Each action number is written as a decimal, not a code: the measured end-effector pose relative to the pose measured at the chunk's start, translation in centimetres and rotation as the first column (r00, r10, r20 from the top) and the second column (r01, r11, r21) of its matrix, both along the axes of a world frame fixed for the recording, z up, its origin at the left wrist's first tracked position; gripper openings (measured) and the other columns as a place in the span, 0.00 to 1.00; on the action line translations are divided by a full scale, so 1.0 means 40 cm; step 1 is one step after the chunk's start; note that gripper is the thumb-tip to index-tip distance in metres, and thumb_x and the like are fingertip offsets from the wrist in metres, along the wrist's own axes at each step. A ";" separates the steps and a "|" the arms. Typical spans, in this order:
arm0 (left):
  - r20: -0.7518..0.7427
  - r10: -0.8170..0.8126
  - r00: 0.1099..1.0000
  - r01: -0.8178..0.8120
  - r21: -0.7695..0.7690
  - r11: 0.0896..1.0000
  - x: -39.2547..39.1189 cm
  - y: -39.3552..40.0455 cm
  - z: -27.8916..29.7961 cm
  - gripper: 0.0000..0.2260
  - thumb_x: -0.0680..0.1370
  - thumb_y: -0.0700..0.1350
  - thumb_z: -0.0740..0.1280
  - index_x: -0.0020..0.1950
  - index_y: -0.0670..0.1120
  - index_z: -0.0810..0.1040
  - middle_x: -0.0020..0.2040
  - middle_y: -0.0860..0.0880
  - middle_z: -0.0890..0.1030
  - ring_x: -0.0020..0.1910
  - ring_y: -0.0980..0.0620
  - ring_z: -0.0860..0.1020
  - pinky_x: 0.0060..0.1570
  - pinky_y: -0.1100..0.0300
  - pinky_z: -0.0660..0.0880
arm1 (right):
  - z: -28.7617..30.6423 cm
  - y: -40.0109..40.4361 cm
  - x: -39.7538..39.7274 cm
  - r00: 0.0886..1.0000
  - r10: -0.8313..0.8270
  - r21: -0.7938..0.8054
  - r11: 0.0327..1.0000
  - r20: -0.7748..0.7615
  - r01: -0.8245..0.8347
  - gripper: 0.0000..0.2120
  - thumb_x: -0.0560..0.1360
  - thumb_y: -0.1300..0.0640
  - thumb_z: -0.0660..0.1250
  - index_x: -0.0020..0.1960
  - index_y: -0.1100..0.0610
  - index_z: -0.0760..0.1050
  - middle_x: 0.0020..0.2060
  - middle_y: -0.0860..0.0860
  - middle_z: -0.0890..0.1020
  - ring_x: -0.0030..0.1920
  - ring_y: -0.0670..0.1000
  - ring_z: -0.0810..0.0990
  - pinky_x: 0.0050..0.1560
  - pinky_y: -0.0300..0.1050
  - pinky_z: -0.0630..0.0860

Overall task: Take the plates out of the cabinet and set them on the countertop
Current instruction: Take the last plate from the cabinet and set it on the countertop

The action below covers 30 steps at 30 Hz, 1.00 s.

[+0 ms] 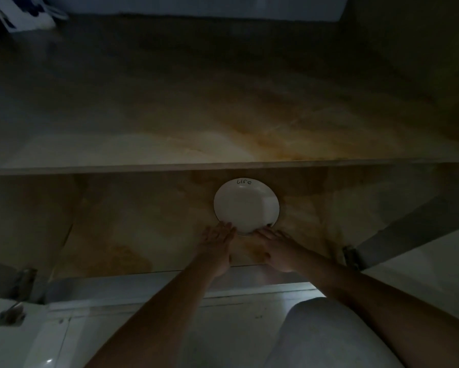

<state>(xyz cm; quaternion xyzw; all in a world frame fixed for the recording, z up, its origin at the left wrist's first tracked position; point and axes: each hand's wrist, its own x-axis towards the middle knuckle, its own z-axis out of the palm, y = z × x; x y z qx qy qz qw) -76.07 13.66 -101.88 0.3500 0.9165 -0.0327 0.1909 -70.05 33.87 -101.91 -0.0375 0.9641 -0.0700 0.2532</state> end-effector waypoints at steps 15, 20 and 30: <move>-0.053 -0.047 0.998 0.060 0.291 0.955 -0.001 -0.030 -0.034 0.19 0.79 0.51 0.59 0.70 0.49 0.70 0.69 0.46 0.70 0.68 0.46 0.67 0.67 0.51 0.63 | 0.009 0.024 0.009 0.858 -0.434 -0.333 0.880 -0.274 0.339 0.14 0.79 0.59 0.60 0.64 0.57 0.74 0.61 0.58 0.78 0.55 0.57 0.78 0.56 0.51 0.76; 0.591 0.368 0.718 -0.689 0.526 0.499 -0.049 -0.023 -0.013 0.24 0.84 0.53 0.56 0.79 0.50 0.59 0.80 0.47 0.55 0.77 0.48 0.57 0.73 0.58 0.54 | -0.002 0.040 -0.024 0.685 -0.728 -0.539 0.574 0.009 0.617 0.27 0.82 0.56 0.56 0.79 0.52 0.53 0.77 0.55 0.59 0.74 0.59 0.62 0.73 0.55 0.61; 1.000 -0.010 -0.027 -0.994 -0.028 -0.103 -0.095 -0.030 0.042 0.34 0.79 0.70 0.44 0.77 0.50 0.61 0.66 0.45 0.76 0.52 0.45 0.77 0.40 0.47 0.76 | 0.007 0.039 -0.038 0.366 -0.789 -0.703 -0.114 0.493 0.702 0.16 0.78 0.40 0.60 0.62 0.45 0.73 0.64 0.49 0.76 0.58 0.49 0.76 0.50 0.45 0.78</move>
